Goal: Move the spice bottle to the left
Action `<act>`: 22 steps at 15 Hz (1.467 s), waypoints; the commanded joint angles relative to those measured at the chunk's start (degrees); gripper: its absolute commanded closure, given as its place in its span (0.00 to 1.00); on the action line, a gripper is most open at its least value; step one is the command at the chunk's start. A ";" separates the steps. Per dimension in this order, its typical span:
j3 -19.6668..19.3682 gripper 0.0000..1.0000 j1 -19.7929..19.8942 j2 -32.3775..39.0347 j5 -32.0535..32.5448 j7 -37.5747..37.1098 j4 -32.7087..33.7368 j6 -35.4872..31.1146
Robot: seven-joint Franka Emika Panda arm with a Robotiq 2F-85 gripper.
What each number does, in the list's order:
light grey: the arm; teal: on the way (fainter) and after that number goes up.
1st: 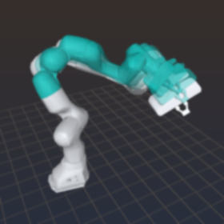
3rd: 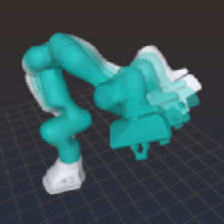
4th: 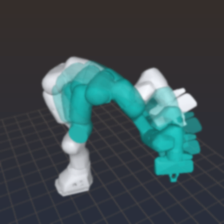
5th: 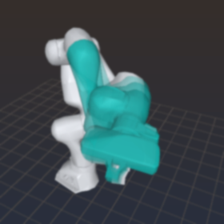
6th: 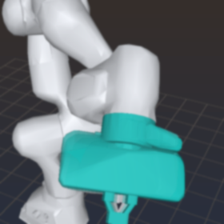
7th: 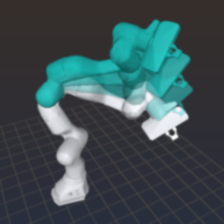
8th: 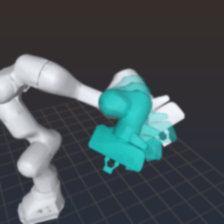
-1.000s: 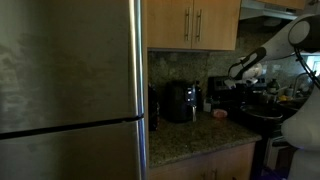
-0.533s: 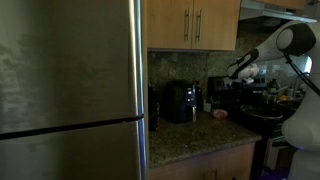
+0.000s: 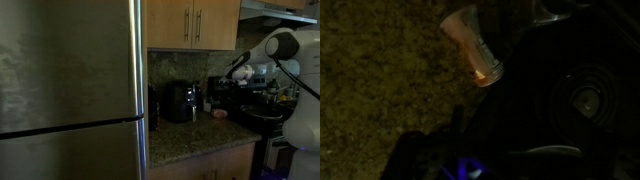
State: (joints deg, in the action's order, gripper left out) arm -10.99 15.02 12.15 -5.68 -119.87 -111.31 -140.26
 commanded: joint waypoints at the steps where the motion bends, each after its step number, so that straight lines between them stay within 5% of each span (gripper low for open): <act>1: -1.67 0.00 -1.27 1.87 -2.61 -0.70 2.11 -0.24; 7: -1.80 0.00 -2.31 5.24 -2.25 -1.49 4.66 0.40; 20: -3.77 0.00 -5.38 21.67 -2.82 -25.01 24.34 -1.29; 22: -3.31 0.00 -5.05 19.67 -2.50 -23.82 21.67 -1.58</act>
State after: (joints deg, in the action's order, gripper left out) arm -14.24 9.93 31.77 -8.05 -143.89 -89.81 -142.00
